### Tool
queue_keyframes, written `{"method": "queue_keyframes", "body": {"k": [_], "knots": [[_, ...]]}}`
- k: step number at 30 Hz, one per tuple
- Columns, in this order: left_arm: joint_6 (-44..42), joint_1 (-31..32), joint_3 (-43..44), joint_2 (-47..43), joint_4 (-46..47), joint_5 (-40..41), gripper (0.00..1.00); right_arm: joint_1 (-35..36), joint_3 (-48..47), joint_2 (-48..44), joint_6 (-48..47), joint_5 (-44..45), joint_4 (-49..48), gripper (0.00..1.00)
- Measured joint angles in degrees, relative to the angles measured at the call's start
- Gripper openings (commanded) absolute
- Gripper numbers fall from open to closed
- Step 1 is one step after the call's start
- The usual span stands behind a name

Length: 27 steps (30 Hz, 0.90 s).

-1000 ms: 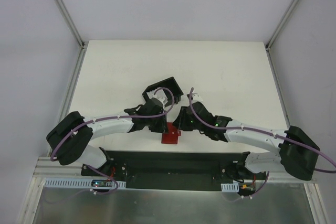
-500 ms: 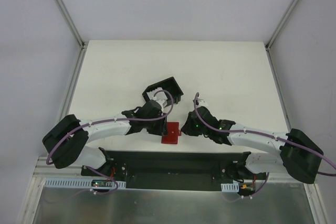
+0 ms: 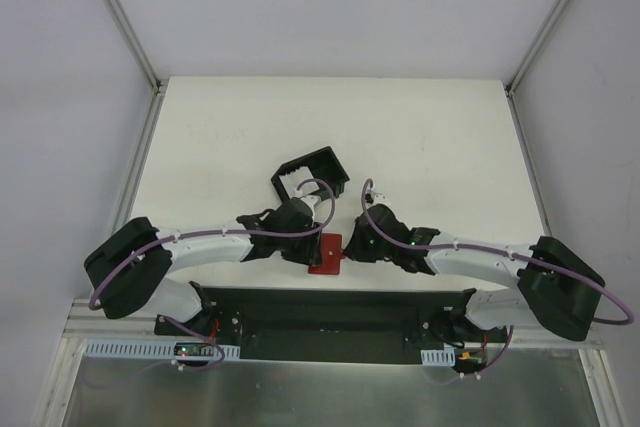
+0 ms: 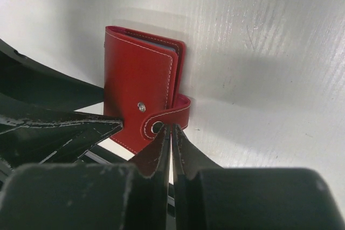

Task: Put the credit cards into the card holder
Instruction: Close the card holder at the center of the board.

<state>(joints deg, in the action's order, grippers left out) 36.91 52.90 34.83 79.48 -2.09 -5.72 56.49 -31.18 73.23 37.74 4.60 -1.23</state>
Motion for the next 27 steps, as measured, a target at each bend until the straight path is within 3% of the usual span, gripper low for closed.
{"method": "queue_keyframes", "body": {"k": [27], "knots": [[0.17, 0.04, 0.31, 0.87, 0.92, 0.31, 0.40, -0.37, -7.43, 9.75, -2.34, -2.95, -0.72, 0.07]]}}
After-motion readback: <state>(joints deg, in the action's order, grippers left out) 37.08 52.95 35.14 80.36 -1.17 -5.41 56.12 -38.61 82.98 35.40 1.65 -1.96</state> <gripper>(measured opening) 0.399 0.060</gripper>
